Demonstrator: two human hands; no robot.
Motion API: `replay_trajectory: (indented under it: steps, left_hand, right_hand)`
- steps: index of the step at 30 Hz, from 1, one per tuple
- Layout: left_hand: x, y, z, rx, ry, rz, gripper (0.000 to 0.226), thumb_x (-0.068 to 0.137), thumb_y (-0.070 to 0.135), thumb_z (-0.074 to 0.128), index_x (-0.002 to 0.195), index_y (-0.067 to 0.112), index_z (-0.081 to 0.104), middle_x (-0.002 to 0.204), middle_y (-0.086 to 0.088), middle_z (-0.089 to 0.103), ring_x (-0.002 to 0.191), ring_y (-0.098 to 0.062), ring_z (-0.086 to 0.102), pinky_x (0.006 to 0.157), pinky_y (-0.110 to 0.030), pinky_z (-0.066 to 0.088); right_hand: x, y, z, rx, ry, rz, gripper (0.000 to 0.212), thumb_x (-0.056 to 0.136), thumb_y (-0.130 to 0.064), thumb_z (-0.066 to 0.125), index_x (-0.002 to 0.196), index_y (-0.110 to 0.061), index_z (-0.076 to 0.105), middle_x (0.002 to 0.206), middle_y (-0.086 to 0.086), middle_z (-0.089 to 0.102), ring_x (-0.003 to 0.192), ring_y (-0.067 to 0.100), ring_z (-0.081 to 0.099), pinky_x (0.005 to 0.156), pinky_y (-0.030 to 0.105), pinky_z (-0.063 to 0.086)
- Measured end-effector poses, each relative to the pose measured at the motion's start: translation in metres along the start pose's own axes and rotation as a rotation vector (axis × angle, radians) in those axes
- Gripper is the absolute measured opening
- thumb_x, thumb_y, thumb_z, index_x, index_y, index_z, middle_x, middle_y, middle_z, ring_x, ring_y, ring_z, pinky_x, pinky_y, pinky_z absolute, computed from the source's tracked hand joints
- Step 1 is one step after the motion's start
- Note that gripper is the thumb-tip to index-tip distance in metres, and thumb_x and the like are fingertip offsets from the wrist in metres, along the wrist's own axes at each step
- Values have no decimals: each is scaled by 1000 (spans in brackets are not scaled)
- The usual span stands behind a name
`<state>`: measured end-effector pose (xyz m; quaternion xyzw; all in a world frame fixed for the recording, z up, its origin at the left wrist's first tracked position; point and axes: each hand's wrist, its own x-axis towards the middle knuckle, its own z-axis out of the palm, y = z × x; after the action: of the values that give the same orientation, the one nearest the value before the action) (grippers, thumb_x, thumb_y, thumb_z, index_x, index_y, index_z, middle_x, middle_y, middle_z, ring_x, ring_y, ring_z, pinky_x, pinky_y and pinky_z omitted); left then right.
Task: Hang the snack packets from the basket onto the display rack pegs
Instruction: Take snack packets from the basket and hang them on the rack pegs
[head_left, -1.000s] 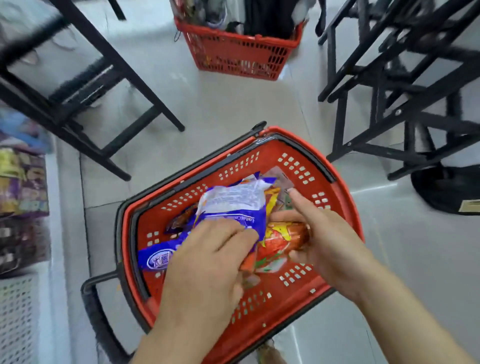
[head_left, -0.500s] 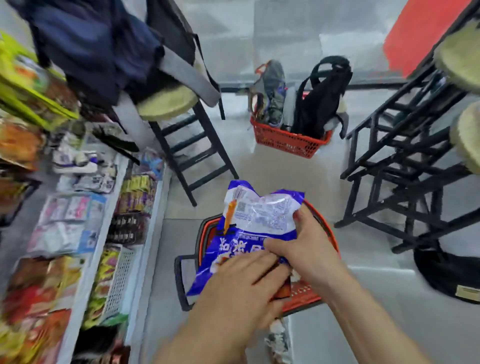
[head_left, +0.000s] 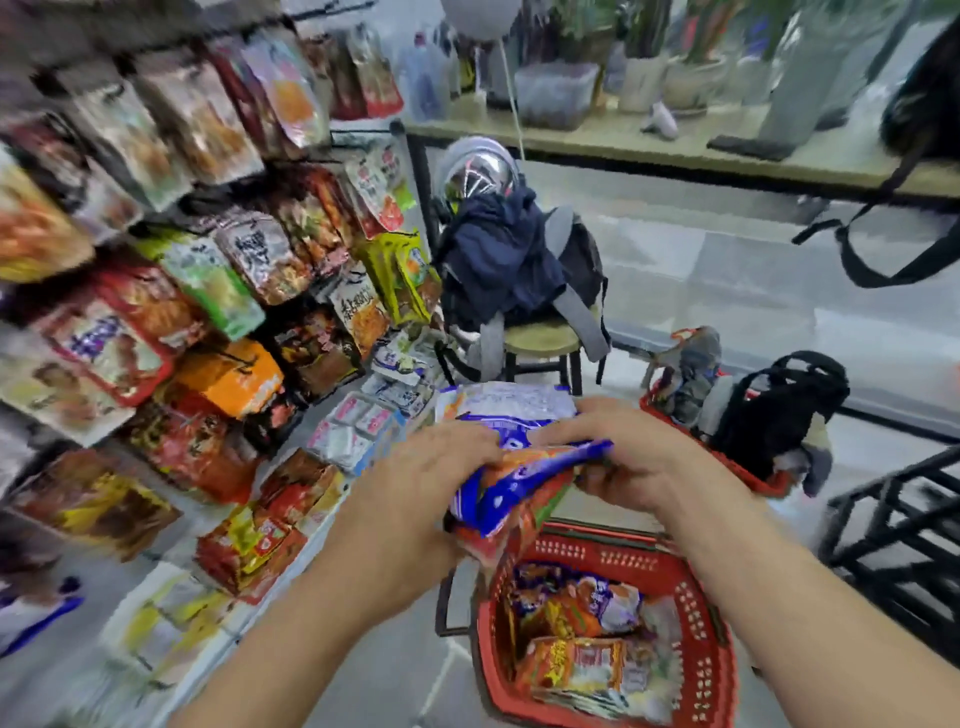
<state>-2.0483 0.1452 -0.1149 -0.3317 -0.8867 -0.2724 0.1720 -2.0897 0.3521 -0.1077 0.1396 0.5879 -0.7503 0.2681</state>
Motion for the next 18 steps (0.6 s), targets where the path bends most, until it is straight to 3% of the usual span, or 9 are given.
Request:
replay_trajectory:
  steps: [2,3,4,6,7,9,11,14,18]
  left_hand:
    - [0,3,-22,-3,66,-34,38,75,39,59,112,29,55,120,7,55,107,-8,57,93,-19,42]
    - [-4,3,-33,-55,94,-94,34,78,41,61,110,29,59,118,9,59,103,-7,61,90,-23,48]
    - [-10,4,-43,-113,116,-149,32,80,40,63,109,28,64,114,11,65,102,-5,64,88,-28,51]
    - [-25,7,-61,-175,146,-230,33,78,30,63,110,28,68,112,14,69,105,-2,64,88,-30,53]
    - [-32,6,-68,-156,179,-249,37,76,26,61,112,29,67,114,16,68,106,4,63,88,-27,53]
    - [-48,2,-81,-103,281,-312,38,76,21,60,112,33,63,108,22,67,95,15,61,81,-19,53]
    - [-61,-2,-97,-175,419,-526,7,82,16,67,81,23,69,64,16,66,59,5,57,56,-23,46]
    - [-84,-19,-123,-479,718,-936,36,84,14,72,54,16,53,48,6,45,48,-15,38,51,-27,29]
    - [-128,-30,-162,-667,840,-1137,31,74,26,80,85,2,63,71,-12,60,64,-25,55,62,-42,48]
  right_hand:
    - [5,-5,24,6,-31,24,41,86,2,51,55,-14,73,46,-7,49,37,2,32,41,14,10]
    - [7,-6,37,69,-109,33,35,83,-1,53,58,-14,74,49,-5,55,42,5,37,44,15,12]
    - [4,-8,54,77,-170,27,17,74,-6,63,72,-12,78,69,5,71,57,15,45,51,16,20]
    - [10,-4,76,47,-203,2,48,55,-12,76,103,-8,76,132,27,55,96,23,37,70,25,30]
    - [10,-2,87,28,-252,13,49,58,-11,75,106,-3,74,135,30,51,94,23,39,76,27,37]
    - [3,-4,112,6,-294,27,17,81,-9,64,91,-1,74,87,19,74,56,13,52,54,16,49]
    - [-8,-4,134,38,-379,63,37,97,-16,48,73,-6,74,60,6,67,38,8,55,31,11,37]
    - [-25,-2,170,51,-460,18,41,94,-41,51,117,-9,60,94,24,73,70,28,74,37,22,44]
    - [-27,14,208,-537,-272,-352,63,82,-46,69,139,-38,42,111,-7,69,102,11,66,67,29,54]
